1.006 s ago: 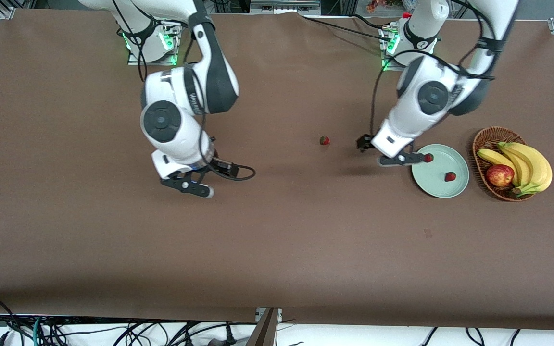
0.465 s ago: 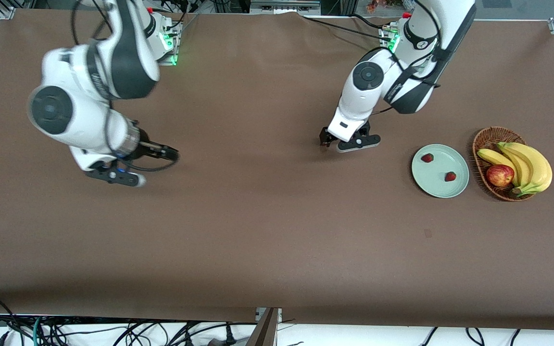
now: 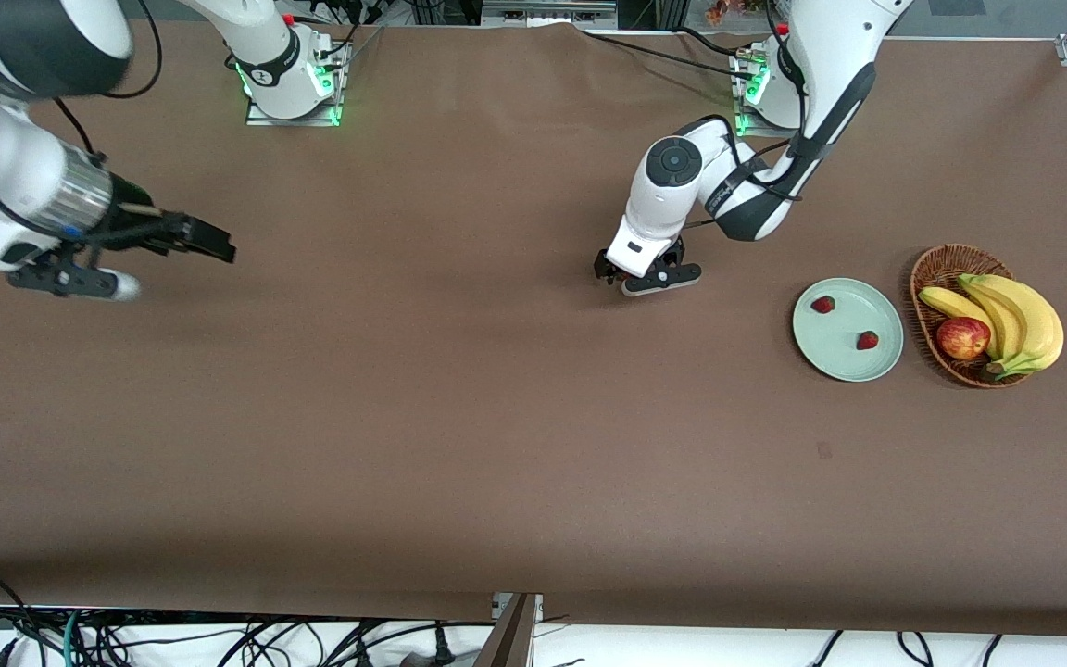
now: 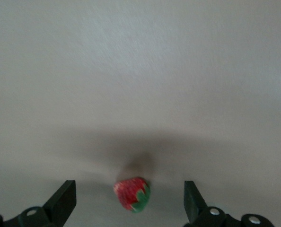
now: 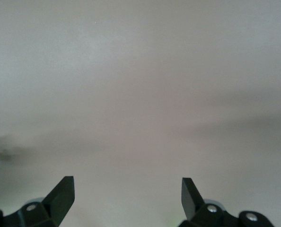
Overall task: Collect all strawberries into plate
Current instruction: 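Reach the left gripper to the strawberry while the right gripper withdraws, then grasp the last strawberry with the left gripper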
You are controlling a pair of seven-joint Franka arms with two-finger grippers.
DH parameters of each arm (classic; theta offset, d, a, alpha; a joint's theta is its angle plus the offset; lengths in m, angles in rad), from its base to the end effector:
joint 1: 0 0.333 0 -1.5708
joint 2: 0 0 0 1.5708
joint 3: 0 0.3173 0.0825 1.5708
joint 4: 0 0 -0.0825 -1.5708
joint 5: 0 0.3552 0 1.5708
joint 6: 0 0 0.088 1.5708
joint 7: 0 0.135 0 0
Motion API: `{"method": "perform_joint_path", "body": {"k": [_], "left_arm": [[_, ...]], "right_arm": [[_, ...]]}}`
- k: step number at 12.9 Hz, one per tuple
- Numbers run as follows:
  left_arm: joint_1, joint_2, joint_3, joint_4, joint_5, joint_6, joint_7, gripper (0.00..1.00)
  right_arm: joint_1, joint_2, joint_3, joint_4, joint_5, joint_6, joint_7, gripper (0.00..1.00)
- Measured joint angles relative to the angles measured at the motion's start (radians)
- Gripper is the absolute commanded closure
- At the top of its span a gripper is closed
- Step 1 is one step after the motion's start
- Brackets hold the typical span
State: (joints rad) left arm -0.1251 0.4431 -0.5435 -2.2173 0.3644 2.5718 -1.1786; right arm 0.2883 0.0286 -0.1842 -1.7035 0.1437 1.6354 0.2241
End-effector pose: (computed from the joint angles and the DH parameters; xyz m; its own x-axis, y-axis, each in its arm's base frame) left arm 0.4138 -0.3365 0.1991 0.9704 0.2402 -0.0236 0.2407 -0.9704 0.0188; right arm 0.5251 0.0745 0.5308 0.9839 -0.1280 -0.1245 -0.1420 -0.9836 -0.1113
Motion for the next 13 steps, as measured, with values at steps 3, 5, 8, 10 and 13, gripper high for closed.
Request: {"method": "perform_joint_path", "body": {"k": [3, 5, 8, 10, 13], "left_arm": [[-0.015, 0.022, 0.0, 0.0, 0.056, 0.002, -0.063, 0.0], [-0.016, 0.038, 0.001, 0.0, 0.077, 0.002, -0.079, 0.01], [-0.016, 0.055, 0.004, 0.001, 0.08, 0.002, -0.087, 0.26], [-0.016, 0.055, 0.004, 0.002, 0.081, 0.002, -0.093, 0.57], [-0.016, 0.055, 0.004, 0.004, 0.081, 0.002, -0.105, 0.77]], "right_arm": [[-0.039, -0.088, 0.037, -0.037, -0.047, -0.017, -0.009, 0.0], [-0.04, -0.089, 0.042, -0.04, -0.064, -0.014, -0.027, 0.0], [-0.04, -0.064, 0.048, -0.034, -0.081, 0.001, -0.033, 0.0], [-0.04, -0.048, 0.05, -0.014, -0.086, 0.005, -0.034, 0.0], [-0.04, -0.039, 0.051, 0.015, -0.107, 0.005, -0.034, 0.0]]}}
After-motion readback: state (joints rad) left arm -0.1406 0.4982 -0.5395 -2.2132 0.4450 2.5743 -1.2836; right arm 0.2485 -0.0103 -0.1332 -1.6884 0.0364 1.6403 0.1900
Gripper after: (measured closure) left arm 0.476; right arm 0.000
